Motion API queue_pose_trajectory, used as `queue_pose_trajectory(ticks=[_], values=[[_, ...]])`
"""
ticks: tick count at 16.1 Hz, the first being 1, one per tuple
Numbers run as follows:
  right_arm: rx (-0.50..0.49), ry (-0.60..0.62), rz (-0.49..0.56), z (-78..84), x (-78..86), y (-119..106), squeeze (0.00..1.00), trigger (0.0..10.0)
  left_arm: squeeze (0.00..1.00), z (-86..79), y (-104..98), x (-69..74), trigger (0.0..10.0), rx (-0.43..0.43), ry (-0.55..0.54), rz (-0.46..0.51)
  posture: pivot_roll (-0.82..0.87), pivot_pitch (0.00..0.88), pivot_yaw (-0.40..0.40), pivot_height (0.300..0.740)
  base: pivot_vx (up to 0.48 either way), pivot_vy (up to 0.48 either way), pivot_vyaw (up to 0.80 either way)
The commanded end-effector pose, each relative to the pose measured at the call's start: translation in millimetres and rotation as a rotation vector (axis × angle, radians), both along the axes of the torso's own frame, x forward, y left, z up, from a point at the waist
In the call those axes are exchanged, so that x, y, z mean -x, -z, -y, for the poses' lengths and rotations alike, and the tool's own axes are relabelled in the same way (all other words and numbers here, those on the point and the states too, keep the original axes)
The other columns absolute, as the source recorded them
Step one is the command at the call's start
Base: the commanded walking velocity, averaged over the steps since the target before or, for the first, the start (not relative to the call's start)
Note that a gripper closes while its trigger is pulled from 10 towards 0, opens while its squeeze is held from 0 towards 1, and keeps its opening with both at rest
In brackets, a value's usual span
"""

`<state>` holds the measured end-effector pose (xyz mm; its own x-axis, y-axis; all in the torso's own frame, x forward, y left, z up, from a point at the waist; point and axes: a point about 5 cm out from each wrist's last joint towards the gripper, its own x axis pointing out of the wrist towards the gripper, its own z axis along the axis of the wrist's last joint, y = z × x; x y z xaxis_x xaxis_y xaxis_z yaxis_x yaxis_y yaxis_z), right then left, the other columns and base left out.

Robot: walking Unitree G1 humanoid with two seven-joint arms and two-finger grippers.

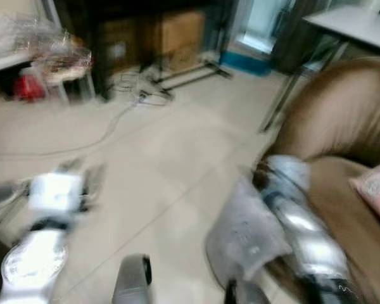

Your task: Move the pillow to the sofa from floor

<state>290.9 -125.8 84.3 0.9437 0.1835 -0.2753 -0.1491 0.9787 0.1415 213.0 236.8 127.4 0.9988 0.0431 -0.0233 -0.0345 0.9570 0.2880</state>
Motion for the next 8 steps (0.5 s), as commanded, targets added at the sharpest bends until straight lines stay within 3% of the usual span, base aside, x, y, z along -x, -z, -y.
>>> queue_pose_trajectory(ticks=[1,3,8], values=[[0.047,0.073,-0.034,28.7,5.9,8.8,0.00,10.0,0.00,17.6,-1.9,-4.5,10.0,0.024,0.068,0.017,0.09,0.000,-0.058,0.565,0.416,0.000,0.00],[0.058,-0.007,-0.047,24.4,8.0,11.8,0.00,10.0,0.00,20.7,-0.5,-4.9,10.0,0.015,0.084,0.007,0.09,0.000,-0.056,0.565,0.377,0.000,0.00],[0.067,-0.093,-0.085,20.4,11.1,17.9,0.00,10.0,0.00,24.1,4.5,-2.2,10.0,-0.007,0.105,-0.025,0.09,0.000,-0.058,0.565,0.000,0.000,0.00]])
